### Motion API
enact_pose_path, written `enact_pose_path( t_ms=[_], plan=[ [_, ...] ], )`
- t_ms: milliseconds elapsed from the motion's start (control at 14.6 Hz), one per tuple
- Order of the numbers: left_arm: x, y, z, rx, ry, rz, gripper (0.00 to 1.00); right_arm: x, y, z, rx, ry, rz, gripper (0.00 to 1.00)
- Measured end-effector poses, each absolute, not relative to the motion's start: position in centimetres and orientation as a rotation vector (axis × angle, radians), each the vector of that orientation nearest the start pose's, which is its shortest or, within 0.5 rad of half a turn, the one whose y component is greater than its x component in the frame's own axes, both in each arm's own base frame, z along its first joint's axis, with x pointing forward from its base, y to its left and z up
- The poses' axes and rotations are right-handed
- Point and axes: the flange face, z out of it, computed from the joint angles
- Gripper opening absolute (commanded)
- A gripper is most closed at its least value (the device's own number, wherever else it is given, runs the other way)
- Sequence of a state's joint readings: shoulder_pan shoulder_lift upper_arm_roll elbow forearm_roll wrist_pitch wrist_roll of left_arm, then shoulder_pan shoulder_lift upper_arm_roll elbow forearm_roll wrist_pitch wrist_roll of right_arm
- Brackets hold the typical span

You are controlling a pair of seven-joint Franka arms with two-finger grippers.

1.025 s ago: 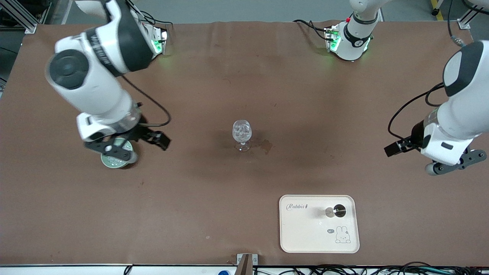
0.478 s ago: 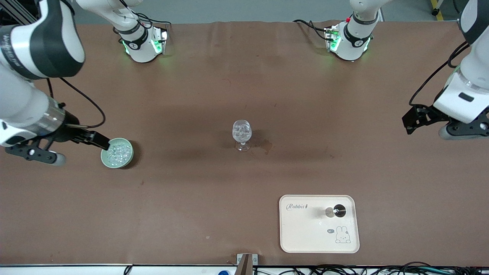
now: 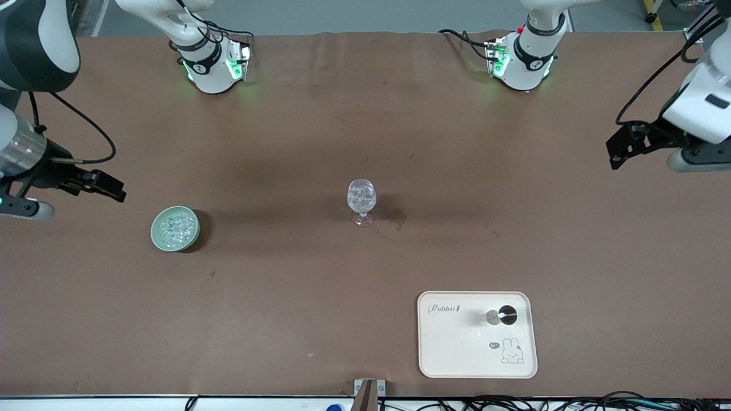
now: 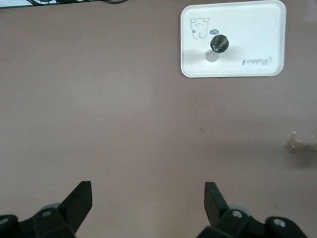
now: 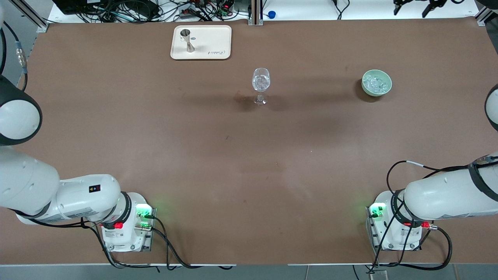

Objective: Pour wine and add ice with both arms

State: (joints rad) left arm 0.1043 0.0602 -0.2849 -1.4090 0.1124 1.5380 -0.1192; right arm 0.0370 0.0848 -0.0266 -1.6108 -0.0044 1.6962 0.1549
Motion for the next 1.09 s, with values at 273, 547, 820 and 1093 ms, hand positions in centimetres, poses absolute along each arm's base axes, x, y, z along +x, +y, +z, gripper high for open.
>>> enact_pose_path(
  t_ms=[273, 547, 820, 1093],
  plan=[
    [53.3, -7.1, 67.1, -3.066, 0.092, -0.103, 1.00, 58.0, -2.5, 58.2, -3.145, 0.135, -0.020, 1.00],
    [50.8, -7.7, 66.5, -3.072, 0.109, -0.067, 1.00, 57.7, -2.6, 61.7, -3.146, 0.111, -0.082, 1.00],
    [50.5, -7.7, 66.1, -3.123, 0.102, -0.029, 1.00, 56.6, -2.4, 64.9, -3.148, 0.020, -0.038, 1.00],
    [50.5, -7.4, 66.1, -3.130, 0.096, -0.024, 1.00, 56.2, -1.1, 63.0, -3.142, -0.069, 0.095, 1.00]
  ],
)
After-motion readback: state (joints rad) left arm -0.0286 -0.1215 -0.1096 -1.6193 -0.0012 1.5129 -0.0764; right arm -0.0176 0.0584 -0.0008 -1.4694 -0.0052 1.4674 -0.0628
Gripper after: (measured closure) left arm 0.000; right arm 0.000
